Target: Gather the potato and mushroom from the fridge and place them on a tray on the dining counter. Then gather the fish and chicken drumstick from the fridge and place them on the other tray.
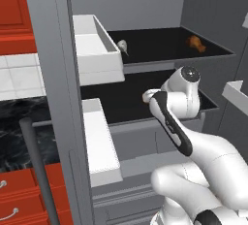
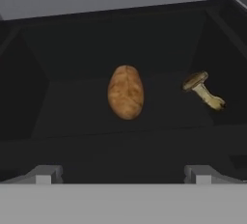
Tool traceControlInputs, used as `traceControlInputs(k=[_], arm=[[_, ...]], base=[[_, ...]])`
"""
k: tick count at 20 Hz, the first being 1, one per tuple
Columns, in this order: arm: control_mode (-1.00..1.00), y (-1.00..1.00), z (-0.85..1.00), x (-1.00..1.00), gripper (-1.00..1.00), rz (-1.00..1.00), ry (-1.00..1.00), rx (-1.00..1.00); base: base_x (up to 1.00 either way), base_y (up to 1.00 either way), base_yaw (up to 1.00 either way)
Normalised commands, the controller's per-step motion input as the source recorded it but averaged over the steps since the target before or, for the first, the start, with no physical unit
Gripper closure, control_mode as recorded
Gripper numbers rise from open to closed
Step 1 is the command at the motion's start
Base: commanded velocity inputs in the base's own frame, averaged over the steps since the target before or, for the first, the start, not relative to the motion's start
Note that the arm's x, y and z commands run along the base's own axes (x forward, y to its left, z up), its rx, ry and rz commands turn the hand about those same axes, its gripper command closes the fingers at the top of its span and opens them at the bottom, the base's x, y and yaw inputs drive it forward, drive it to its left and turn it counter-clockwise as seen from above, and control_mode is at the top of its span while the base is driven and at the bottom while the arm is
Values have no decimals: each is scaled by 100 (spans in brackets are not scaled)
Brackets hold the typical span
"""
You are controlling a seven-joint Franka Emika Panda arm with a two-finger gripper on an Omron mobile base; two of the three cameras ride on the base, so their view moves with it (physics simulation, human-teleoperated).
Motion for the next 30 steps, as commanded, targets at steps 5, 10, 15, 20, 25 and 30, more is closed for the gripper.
traceControlInputs(k=[5, 10, 15, 20, 25, 30], arm=[[-100, 0, -13, 24, -100, 0, 0, 0], [-100, 0, -10, 29, -100, 0, 0, 0], [-100, 0, -10, 28, -100, 0, 0, 0], [-100, 0, -13, 24, -100, 0, 0, 0], [-100, 0, -14, 24, -100, 0, 0, 0], [-100, 0, -13, 17, -100, 0, 0, 0]], base=[[0, 0, 0], [0, 0, 0], [0, 0, 0], [0, 0, 0], [0, 0, 0], [0, 0, 0]])
